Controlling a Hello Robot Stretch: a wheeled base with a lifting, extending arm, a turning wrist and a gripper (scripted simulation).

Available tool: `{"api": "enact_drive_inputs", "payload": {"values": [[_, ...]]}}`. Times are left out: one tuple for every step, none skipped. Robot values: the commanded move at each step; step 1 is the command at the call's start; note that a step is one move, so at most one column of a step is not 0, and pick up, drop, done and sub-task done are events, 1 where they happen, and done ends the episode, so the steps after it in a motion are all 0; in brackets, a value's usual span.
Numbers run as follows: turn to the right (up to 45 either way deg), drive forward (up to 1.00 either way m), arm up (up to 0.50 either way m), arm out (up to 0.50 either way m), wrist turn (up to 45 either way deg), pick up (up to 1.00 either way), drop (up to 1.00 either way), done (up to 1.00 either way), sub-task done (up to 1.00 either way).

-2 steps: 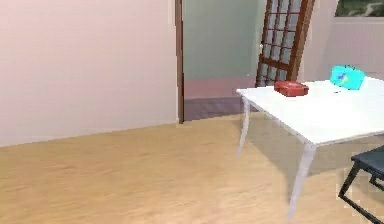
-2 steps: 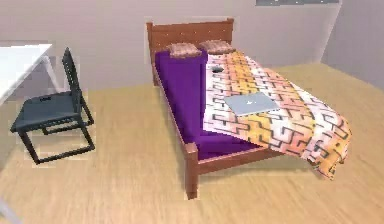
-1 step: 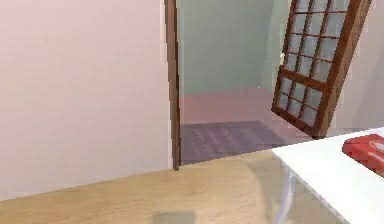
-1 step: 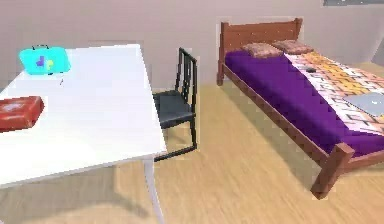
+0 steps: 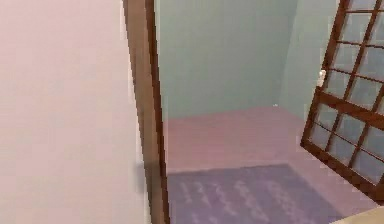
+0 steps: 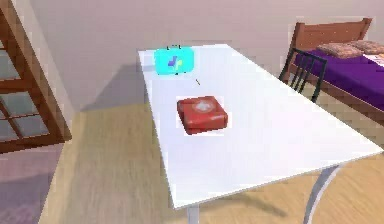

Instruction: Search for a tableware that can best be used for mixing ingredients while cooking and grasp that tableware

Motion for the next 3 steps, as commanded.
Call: {"api": "enact_drive_inputs", "payload": {"values": [[24.0, 0.0, 0.0, 0.0, 0.0, 0.0, 0.0, 0.0, 0.0], [0.0, 0.75, 0.0, 0.0, 0.0, 0.0, 0.0, 0.0, 0.0], [-33.0, 0.0, 0.0, 0.0, 0.0, 0.0, 0.0, 0.0, 0.0]]}}
